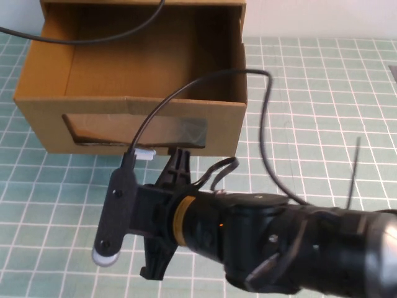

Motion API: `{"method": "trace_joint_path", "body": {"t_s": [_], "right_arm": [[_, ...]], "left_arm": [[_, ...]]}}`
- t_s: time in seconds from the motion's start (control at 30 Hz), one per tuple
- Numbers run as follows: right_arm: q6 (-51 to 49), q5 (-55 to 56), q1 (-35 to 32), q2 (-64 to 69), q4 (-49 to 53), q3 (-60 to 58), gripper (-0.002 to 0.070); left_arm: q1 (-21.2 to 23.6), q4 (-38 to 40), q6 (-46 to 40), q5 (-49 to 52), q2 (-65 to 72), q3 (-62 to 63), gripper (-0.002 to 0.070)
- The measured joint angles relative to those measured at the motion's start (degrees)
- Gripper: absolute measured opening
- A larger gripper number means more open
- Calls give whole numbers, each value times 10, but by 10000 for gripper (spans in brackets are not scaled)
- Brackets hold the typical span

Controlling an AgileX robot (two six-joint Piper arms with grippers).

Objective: Close the shoe box
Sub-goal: Close the shoe box with your right arm

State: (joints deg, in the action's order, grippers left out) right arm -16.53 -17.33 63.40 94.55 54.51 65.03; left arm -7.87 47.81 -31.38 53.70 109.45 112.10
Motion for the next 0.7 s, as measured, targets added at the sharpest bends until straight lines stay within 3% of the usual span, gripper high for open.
{"method": "trace_joint_path", "body": {"t_s": [0.33,0.7], "right_arm": [[-30,-34,0,107,88,66,-14],[-301,-121,0,151,383,93,-14]], "left_arm": [[0,0,0,1,0,0,-5],[0,0,-1,1,0,0,-5]]}}
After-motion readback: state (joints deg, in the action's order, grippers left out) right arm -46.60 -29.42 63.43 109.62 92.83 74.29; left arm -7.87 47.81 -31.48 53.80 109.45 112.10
